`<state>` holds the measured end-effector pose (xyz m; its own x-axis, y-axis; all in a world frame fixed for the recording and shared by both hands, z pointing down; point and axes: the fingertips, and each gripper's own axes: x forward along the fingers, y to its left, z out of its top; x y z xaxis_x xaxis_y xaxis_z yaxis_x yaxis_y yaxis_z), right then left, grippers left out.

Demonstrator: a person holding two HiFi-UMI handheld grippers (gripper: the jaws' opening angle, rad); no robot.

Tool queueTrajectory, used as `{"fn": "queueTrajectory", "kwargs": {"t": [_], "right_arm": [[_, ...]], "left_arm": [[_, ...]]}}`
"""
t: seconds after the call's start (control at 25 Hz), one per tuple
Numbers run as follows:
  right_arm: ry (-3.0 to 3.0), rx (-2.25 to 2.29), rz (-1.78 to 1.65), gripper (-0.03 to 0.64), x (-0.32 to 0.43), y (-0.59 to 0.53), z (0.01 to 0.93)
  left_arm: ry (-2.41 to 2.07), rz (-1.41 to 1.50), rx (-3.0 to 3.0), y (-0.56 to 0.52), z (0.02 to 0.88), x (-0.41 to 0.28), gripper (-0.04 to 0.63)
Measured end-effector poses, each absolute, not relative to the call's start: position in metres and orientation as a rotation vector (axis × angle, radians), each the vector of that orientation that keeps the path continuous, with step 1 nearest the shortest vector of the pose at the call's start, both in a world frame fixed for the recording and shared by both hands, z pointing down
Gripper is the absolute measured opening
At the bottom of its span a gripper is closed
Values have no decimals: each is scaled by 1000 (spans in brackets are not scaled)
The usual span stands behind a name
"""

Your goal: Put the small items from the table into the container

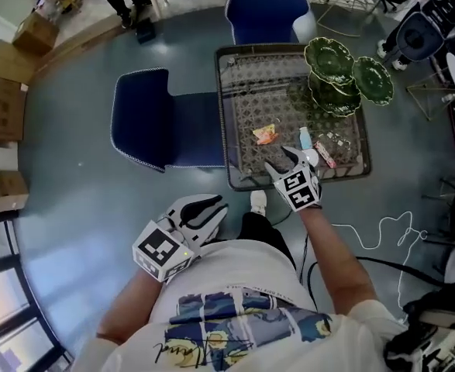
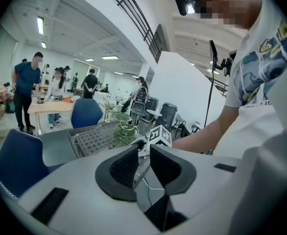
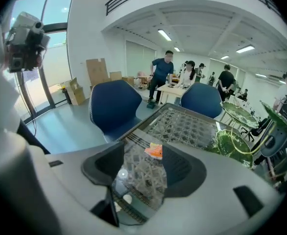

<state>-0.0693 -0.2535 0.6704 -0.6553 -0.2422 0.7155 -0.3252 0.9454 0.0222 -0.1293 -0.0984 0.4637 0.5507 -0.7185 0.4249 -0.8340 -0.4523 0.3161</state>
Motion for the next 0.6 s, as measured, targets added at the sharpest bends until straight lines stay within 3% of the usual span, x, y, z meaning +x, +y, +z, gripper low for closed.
{"fn": "queueTrajectory", "kwargs": {"t": [0.52, 0.6], "right_arm": [[-2113, 61, -57, 225, -99, -319, 784], [-2119, 34, -53, 197, -100, -321, 784]], "left_arm": [[-1524, 322, 2051, -143, 462, -139, 57], [-1556, 328, 2030, -144, 462, -139, 57]]}}
